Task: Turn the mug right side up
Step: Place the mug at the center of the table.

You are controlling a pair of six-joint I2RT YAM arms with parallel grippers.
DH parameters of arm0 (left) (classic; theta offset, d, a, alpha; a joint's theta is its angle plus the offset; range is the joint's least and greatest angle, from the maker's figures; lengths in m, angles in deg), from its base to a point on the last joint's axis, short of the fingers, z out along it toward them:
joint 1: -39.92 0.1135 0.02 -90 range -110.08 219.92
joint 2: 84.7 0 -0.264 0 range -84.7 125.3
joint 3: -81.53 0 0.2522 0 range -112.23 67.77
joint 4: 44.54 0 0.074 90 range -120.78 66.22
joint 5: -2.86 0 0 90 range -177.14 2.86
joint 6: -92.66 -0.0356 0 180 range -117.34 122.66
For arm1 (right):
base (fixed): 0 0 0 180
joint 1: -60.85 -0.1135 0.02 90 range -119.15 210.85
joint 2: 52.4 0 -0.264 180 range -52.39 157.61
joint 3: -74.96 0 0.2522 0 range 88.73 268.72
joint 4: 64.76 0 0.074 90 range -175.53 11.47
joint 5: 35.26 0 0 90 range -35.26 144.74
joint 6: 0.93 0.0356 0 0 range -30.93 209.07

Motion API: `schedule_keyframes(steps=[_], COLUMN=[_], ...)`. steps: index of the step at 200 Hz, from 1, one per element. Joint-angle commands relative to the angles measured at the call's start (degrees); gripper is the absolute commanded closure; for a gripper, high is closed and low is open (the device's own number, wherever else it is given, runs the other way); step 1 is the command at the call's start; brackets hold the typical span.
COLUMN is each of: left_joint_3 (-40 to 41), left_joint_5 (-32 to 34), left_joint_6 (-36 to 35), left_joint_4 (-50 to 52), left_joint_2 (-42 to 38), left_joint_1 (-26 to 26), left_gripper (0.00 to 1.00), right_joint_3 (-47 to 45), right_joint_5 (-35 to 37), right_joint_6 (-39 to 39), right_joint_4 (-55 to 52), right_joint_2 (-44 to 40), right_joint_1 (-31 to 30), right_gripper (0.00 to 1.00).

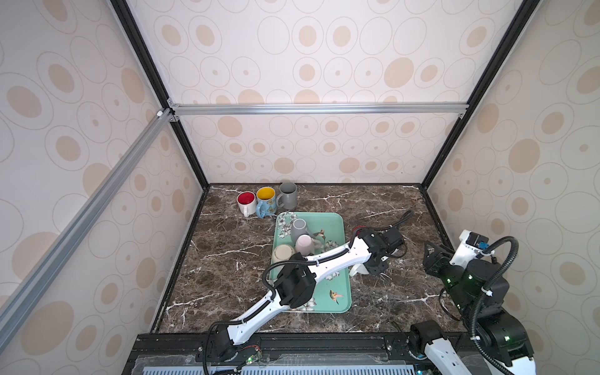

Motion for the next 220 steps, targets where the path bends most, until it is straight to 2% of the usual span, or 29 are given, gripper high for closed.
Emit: schedule_keyframes(steps=[1, 87, 133, 151, 178, 220], left_joint_3=[-2.06, -1.98, 4.50, 10.74, 24.73, 46.57], left_joint_5=[1.00, 1.11, 3.17, 4.00, 4.62, 2.34], left_joint_6=[-1.26, -1.85, -2.67, -2.58, -1.82, 1.68], left_joint_4=[1.55, -1.54, -4.78, -7.52, -14.39, -25.43], left_joint_2=[-1.06, -9.05, -16.05, -20.49, -28.92, -44.47], left_joint_1=[-0.38, -0.21, 1.55, 2.46, 4.74, 9.77], left_gripper=[0.67, 0.57, 0.55, 0.54, 0.53, 0.50], right_joint_3=[0.31, 1.82, 3.13, 2.44, 1.08, -0.58], right_joint_5=[-0.51, -3.64, -10.04, -15.27, -22.29, -26.87], right_joint_6=[0.48, 0.67, 0.41, -0.74, -1.03, 1.50], right_joint_4=[1.11, 0.16, 0.74, 2.90, 5.50, 8.46], right_joint_2=[0.64, 2.84, 6.05, 7.31, 9.30, 11.32], right_joint_1=[0.13, 0.13, 0.12, 0.08, 0.13, 0.04], right_gripper=[0.52, 0.52, 0.53, 0.53, 0.53, 0.56])
